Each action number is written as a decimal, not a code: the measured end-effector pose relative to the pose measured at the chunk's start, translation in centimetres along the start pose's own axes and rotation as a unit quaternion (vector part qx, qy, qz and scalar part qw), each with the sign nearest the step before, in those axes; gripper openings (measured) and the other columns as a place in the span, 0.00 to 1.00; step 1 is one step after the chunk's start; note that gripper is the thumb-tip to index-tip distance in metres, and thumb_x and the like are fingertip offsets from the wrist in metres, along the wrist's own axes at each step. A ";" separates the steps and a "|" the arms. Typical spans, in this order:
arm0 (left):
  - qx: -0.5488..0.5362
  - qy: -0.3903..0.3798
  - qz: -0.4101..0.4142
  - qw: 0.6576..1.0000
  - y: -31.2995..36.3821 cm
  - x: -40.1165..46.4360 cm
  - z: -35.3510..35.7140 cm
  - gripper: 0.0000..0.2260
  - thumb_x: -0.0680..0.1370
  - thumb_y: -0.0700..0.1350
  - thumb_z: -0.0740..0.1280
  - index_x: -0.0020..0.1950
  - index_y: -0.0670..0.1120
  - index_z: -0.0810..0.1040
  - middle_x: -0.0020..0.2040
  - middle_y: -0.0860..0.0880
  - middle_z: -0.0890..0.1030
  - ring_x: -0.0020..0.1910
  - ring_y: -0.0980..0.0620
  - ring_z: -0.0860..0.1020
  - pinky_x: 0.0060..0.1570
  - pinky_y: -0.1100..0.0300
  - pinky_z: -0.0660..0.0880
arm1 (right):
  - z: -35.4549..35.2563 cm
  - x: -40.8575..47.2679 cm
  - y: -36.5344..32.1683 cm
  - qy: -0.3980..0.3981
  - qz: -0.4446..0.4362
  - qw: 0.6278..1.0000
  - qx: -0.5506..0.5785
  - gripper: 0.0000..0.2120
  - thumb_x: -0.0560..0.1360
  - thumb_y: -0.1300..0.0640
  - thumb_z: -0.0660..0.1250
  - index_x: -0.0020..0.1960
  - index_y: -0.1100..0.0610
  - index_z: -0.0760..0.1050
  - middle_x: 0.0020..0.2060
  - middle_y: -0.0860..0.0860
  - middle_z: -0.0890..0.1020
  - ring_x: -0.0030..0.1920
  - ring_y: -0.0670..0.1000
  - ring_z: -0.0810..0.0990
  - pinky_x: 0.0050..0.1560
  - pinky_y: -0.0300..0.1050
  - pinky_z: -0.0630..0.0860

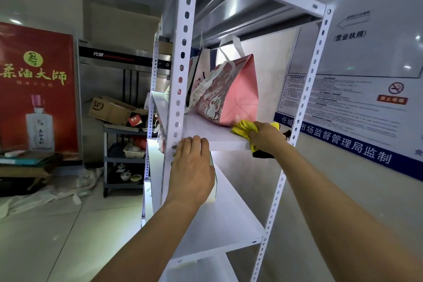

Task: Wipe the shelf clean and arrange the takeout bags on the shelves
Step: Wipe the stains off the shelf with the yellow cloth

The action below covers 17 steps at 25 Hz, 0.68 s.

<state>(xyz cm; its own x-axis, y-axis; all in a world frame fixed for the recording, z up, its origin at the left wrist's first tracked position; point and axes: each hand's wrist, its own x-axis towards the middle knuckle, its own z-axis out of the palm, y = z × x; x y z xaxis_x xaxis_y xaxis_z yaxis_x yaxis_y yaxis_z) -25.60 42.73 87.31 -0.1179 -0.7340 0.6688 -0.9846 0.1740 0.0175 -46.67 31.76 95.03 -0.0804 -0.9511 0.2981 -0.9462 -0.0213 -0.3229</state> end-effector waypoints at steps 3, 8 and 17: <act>-0.008 0.000 0.001 1.000 0.0 -0.1 0.0 0.21 0.77 0.47 0.58 0.69 0.43 0.66 0.63 0.44 0.70 0.64 0.42 0.67 0.71 0.49 0.61 | -0.6 1.2 0.6 -0.015 0.026 0.999 -0.011 0.18 0.81 0.53 0.56 0.69 0.55 0.72 0.62 0.57 0.78 0.60 0.60 0.76 0.62 0.55 0.74; -0.028 0.016 0.017 0.999 -0.7 -0.2 0.2 0.23 0.75 0.46 0.60 0.69 0.42 0.68 0.63 0.44 0.71 0.64 0.42 0.68 0.71 0.48 0.62 | 0.5 0.7 2.1 0.036 -0.009 0.999 -0.003 0.13 0.80 0.51 0.56 0.59 0.54 0.74 0.53 0.57 0.80 0.54 0.60 0.78 0.55 0.54 0.75; -0.026 0.011 0.035 0.999 -1.3 -0.5 0.5 0.28 0.77 0.48 0.57 0.76 0.42 0.60 0.72 0.45 0.65 0.73 0.43 0.61 0.76 0.49 0.54 | 1.3 -1.2 -0.7 0.062 -0.041 0.997 0.010 0.13 0.81 0.50 0.58 0.59 0.55 0.74 0.58 0.58 0.79 0.58 0.61 0.76 0.55 0.54 0.73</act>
<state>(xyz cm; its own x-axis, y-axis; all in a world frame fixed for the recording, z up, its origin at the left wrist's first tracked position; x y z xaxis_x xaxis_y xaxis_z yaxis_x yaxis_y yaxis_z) -24.37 42.55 86.56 -0.1829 -0.7045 0.6858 -0.9660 0.2585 0.0080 -45.46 32.47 93.74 -0.0427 -0.9006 0.4326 -0.9448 -0.1044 -0.3106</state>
